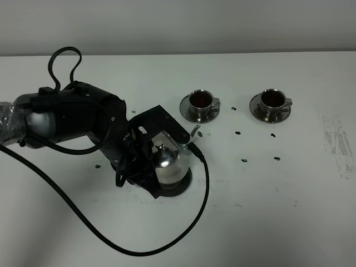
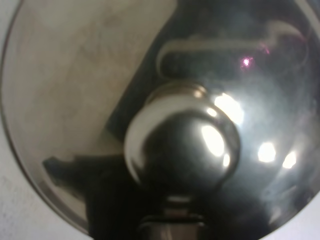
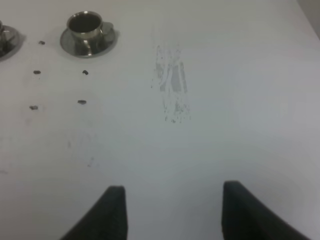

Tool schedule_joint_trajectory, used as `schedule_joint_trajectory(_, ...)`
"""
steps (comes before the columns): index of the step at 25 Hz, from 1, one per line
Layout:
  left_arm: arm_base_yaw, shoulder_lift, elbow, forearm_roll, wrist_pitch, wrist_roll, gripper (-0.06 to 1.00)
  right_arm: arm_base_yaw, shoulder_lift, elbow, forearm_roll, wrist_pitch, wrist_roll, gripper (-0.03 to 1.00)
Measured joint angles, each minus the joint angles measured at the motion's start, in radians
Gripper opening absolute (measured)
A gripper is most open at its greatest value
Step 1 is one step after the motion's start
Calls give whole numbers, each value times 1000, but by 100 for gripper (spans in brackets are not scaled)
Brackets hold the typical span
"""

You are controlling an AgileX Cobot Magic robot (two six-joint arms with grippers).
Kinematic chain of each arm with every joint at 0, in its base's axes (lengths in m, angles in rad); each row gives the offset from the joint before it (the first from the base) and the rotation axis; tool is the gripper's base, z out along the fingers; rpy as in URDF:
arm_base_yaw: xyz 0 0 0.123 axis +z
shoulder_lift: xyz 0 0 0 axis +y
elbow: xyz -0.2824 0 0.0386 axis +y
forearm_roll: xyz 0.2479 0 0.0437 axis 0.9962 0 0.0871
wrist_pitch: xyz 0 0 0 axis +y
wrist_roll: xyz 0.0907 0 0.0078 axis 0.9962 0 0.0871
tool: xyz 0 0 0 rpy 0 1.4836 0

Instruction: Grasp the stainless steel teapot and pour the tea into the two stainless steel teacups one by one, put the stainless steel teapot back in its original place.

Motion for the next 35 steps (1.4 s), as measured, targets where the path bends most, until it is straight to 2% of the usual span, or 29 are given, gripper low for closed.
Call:
schedule_joint_trajectory(32,0,51,0,0,-19,2,17,0,0,0,0,0,0,42)
schedule_joint_trajectory(35,0,51,0,0,-16,2,21,0,0,0,0,0,0,42)
